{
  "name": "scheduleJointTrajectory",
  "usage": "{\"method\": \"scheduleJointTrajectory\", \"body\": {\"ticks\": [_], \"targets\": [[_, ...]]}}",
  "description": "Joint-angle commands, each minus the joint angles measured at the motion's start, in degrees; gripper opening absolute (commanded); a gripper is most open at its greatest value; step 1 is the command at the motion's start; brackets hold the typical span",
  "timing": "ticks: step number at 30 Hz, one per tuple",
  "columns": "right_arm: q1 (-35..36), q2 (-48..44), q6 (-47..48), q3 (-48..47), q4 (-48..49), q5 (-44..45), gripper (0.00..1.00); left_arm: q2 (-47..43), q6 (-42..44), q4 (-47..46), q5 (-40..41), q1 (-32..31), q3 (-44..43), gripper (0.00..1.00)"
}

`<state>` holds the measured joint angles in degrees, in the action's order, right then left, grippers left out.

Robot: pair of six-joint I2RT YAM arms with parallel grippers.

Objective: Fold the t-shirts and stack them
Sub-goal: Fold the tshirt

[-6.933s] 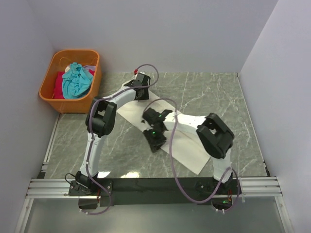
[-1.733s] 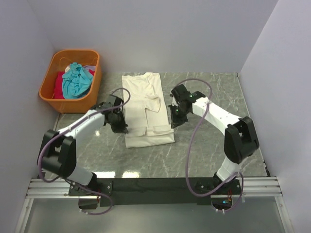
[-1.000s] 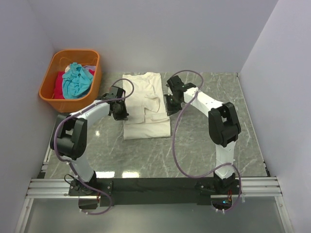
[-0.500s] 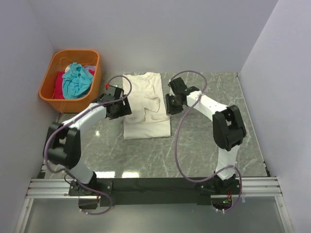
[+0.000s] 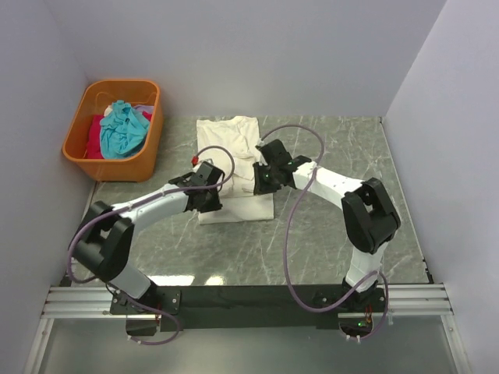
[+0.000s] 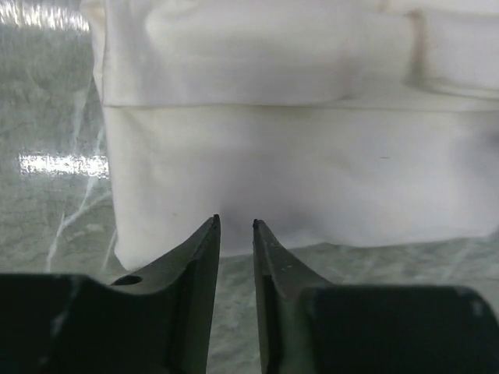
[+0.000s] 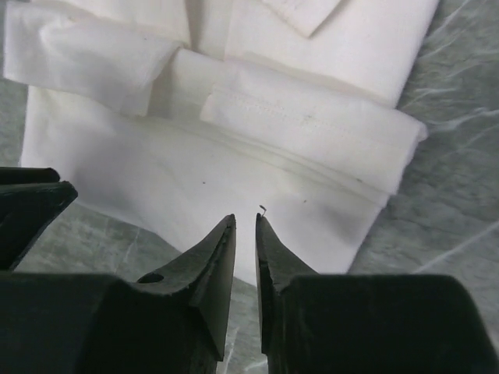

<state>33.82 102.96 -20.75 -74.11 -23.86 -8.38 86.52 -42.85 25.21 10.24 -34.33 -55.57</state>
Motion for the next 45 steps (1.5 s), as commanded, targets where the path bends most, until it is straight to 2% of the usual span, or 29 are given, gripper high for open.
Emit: {"method": "scheduleJointTrajectory", "body": {"ticks": [1,5,14,21,24,26,31,36,38,43,45], "targets": [[0.0,2.9,-2.7,0.6,5.7,-1.5,0.23,3.5,-2.4,-1.2,1.1,0.1,1.1,0.28],[0.0,5.8,-3.2,0.3,7.0,-2.5,0.22,6.9,-2.8,-1.9,-0.3,0.1,2.2,0.21],[-0.3,12.5,-1.9,-5.8,4.8,-0.5,0.22,9.5,-1.8,-0.6,-0.2,0.1,2.1,0.20],[-4.6,20.2,-0.7,-20.6,0.8,5.1,0.23,8.4,-1.0,-0.2,0.7,-0.1,2.8,0.20],[-6.6,23.3,-0.5,-28.7,-1.6,5.9,0.24,8.0,-1.2,-0.3,0.4,-0.2,2.9,0.22],[-6.9,23.0,-0.4,-30.7,-1.7,5.0,0.25,7.0,-1.5,-0.1,0.2,-0.2,2.6,0.23],[-7.5,11.8,-0.6,-22.3,4.2,0.7,0.28,3.6,-1.7,0.3,0.9,-0.1,0.5,0.26],[-8.9,2.4,-4.1,-8.1,10.8,-6.5,0.29,0.1,-0.1,-1.0,2.6,0.8,-3.4,0.42],[-9.7,1.5,-5.3,-5.4,12.6,-10.9,0.29,0.6,0.8,-2.7,1.1,3.1,-4.5,0.42],[-12.5,1.7,-6.8,-0.3,16.9,-14.8,0.30,4.4,1.4,-8.0,-4.5,9.2,-7.7,0.41],[-13.7,2.3,-7.2,0.8,19.0,-17.4,0.33,6.9,1.9,-10.3,-6.2,11.3,-9.1,0.41]]}}
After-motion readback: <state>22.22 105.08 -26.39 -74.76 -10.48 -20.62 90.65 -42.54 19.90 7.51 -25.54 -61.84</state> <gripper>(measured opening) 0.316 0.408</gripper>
